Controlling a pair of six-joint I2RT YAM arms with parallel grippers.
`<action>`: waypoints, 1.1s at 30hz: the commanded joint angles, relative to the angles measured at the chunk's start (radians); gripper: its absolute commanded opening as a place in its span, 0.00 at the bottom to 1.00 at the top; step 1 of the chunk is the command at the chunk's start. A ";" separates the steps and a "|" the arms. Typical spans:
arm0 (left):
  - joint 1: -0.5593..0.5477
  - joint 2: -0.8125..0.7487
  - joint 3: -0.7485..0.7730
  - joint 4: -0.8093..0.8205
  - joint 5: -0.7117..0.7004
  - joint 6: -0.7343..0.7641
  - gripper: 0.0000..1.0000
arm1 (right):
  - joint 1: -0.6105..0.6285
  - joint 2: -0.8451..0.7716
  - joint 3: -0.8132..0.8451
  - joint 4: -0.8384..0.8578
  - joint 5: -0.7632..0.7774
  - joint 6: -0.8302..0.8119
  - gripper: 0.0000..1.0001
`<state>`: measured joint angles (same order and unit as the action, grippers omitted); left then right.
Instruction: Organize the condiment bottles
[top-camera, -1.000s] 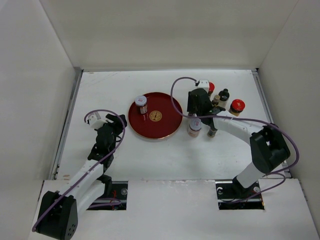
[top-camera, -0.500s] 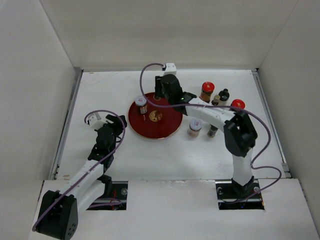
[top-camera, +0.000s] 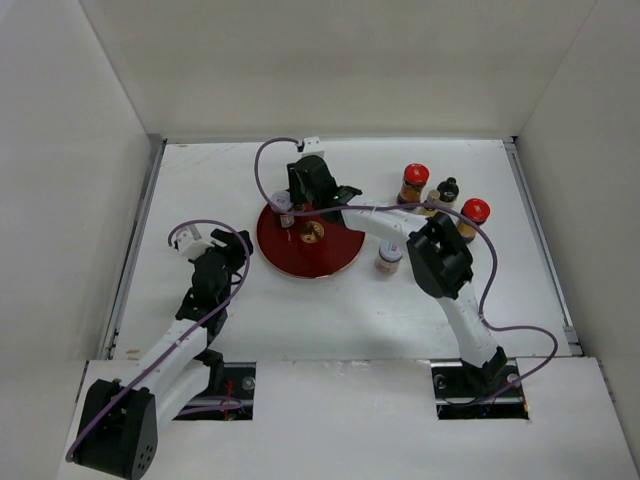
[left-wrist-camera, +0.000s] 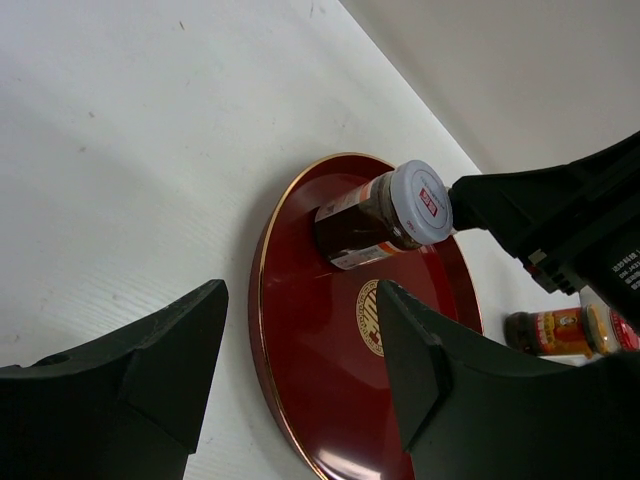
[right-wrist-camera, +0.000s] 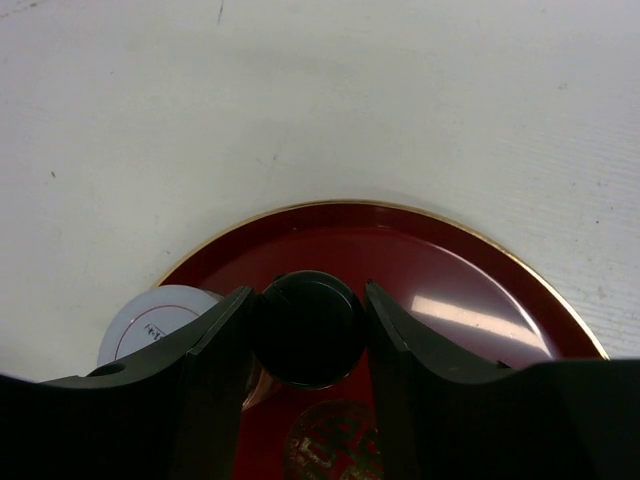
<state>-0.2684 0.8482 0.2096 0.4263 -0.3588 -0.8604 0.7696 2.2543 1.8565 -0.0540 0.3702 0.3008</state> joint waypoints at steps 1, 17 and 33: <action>0.010 0.005 -0.007 0.055 0.007 -0.006 0.59 | 0.023 0.008 0.056 0.022 0.021 -0.014 0.49; 0.002 -0.023 -0.015 0.060 0.000 -0.003 0.59 | 0.015 -0.240 -0.132 0.115 0.022 0.073 0.78; 0.005 -0.018 -0.010 0.049 0.015 -0.008 0.59 | -0.229 -0.515 -0.422 0.076 0.200 -0.037 0.39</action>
<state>-0.2642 0.8413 0.2085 0.4309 -0.3538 -0.8608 0.5900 1.7752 1.4490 0.0456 0.4728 0.3260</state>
